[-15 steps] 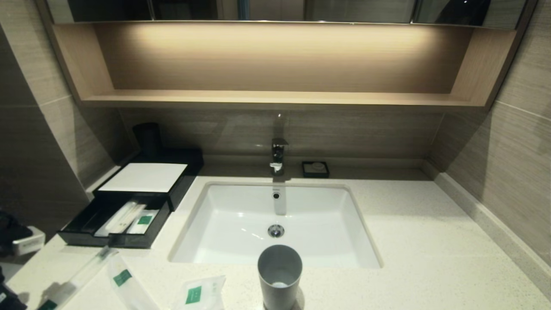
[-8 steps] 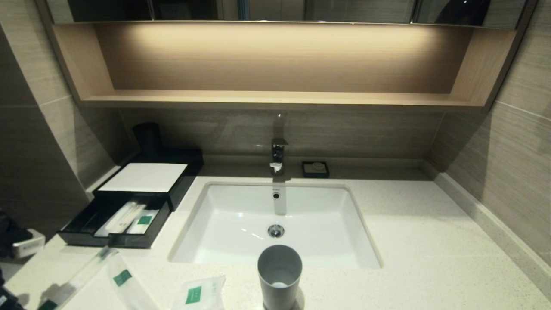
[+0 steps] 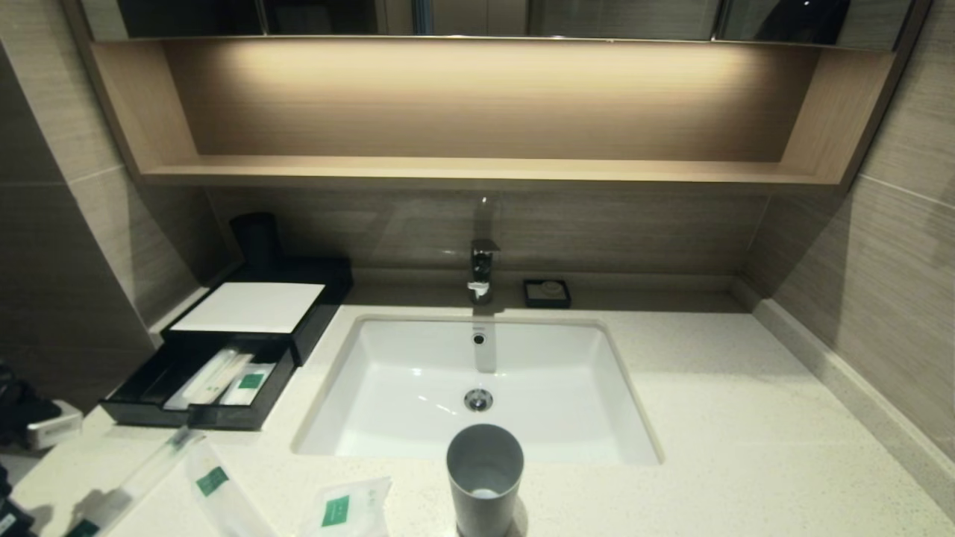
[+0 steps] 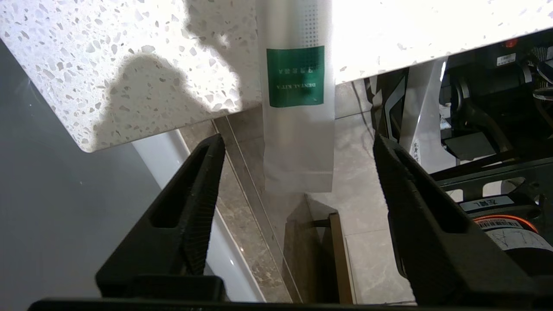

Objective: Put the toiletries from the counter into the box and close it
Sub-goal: Pick up the bathroom toiletry

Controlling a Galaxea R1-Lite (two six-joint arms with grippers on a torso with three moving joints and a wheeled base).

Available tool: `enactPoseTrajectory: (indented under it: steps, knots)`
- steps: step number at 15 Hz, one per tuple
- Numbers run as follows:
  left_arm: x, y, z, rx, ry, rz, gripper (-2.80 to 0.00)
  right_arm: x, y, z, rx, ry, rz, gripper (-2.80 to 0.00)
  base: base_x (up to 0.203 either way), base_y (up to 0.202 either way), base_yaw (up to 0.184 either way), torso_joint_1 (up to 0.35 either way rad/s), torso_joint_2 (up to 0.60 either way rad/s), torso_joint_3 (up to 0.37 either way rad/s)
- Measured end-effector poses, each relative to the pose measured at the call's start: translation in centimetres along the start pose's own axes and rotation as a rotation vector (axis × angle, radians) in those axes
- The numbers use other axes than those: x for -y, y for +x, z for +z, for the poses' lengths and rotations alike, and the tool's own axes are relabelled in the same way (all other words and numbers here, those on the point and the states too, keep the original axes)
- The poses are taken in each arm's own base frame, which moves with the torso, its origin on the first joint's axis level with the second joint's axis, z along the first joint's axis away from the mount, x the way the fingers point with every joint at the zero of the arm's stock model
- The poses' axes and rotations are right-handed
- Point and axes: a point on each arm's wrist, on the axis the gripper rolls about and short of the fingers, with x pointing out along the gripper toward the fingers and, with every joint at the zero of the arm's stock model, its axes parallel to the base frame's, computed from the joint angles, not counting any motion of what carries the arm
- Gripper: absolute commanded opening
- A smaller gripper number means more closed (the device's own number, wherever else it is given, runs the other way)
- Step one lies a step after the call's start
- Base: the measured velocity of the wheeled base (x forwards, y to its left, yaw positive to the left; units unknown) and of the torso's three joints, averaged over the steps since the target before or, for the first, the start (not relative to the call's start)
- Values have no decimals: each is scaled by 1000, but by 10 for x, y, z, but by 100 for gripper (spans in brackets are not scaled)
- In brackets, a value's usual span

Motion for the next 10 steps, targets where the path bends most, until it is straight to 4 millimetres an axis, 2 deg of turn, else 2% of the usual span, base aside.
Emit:
enactPoseTrajectory:
  steps: [5,10]
  knots:
    - [-7,12,4,-9,-1,-16,0,0,0,0,0,0,0,-280,0,0,0,0,0,0]
    - [-2,19,5,-25,15,-47,0,0,0,0,0,0,0,-280,0,0,0,0,0,0]
